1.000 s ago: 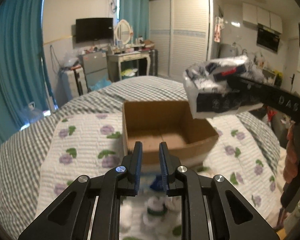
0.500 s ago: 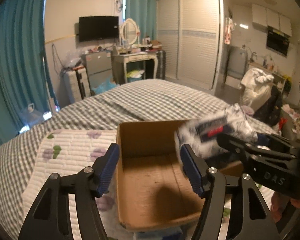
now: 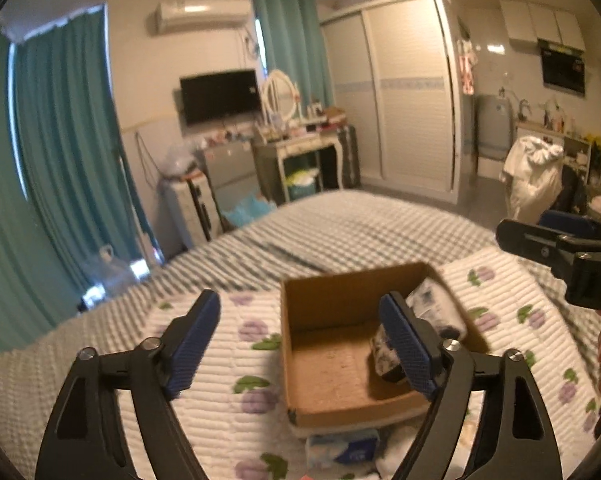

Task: Organize soft objects
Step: 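Grasp the white glove with the right gripper while the left grasps a white sock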

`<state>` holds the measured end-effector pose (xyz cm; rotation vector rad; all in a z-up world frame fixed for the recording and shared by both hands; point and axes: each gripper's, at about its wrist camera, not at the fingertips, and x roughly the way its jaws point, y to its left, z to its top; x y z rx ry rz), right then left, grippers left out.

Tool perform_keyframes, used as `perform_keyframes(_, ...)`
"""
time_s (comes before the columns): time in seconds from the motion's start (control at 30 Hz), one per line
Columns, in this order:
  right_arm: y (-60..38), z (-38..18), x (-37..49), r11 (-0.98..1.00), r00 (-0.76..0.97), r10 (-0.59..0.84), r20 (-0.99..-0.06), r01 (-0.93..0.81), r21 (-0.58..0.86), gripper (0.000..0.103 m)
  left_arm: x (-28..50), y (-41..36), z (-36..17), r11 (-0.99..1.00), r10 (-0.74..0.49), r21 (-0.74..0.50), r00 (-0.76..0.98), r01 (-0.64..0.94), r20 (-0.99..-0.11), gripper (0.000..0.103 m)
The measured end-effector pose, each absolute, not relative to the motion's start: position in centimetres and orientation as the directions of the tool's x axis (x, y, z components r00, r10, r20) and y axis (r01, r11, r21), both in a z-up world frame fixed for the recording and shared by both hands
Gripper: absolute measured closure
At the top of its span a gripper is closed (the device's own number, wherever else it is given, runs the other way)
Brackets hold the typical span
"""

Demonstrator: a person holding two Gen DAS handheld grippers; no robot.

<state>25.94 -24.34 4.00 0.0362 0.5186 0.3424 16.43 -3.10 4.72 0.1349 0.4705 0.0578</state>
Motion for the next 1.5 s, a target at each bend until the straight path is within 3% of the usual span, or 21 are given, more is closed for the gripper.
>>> perform_keyframes(0.07,-25.0,6.4,23.5,0.945,0.832,0.324,-0.45,-0.312,0.102,0.0,13.8,-3.2,6.9,0.991,0.087,0.128,0.907,-0.037,-0.413,0.01)
perform_keyframes(0.3,-25.3,9.6,16.0,0.932,0.83,0.345,-0.438,-0.357,0.059,0.0,6.7,-3.2,10.3,0.991,0.102,0.116,0.925,-0.064,-0.366,0.01)
perform_keyframes(0.43,-24.5,8.2,13.2,0.916,0.81,0.357,-0.465,-0.402,0.004,0.0,4.5,-3.3,9.2,0.989,0.125,0.124,0.907,-0.081,-0.401,0.01)
perform_keyframes(0.9,-21.0,-6.6,17.4,0.821,0.603,0.324,-0.729,-0.562,-0.1,0.001,6.4,-2.4,-7.6,0.985,0.153,0.047,0.71,-0.166,-0.687,0.012)
perform_keyframes(1.03,-20.3,-10.4,18.2,0.754,0.54,0.318,-0.779,-0.643,-0.138,0.015,7.0,-2.8,-11.4,0.985,0.147,0.049,0.643,-0.168,-0.752,0.013)
perform_keyframes(1.3,-18.4,-14.0,18.2,0.641,0.503,0.352,-0.789,-0.744,-0.188,0.026,8.8,-3.7,-14.6,0.989,0.122,0.056,0.529,-0.139,-0.84,0.014)
perform_keyframes(1.37,-17.8,-14.7,18.5,0.638,0.504,0.331,-0.798,-0.743,-0.205,0.042,9.0,-3.8,-15.3,0.989,0.117,0.057,0.496,-0.134,-0.86,0.021)
perform_keyframes(1.5,-17.5,-15.7,18.9,0.647,0.481,0.299,-0.825,-0.737,-0.195,0.061,9.5,-4.0,-16.6,0.99,0.109,0.053,0.458,-0.132,-0.882,0.024)
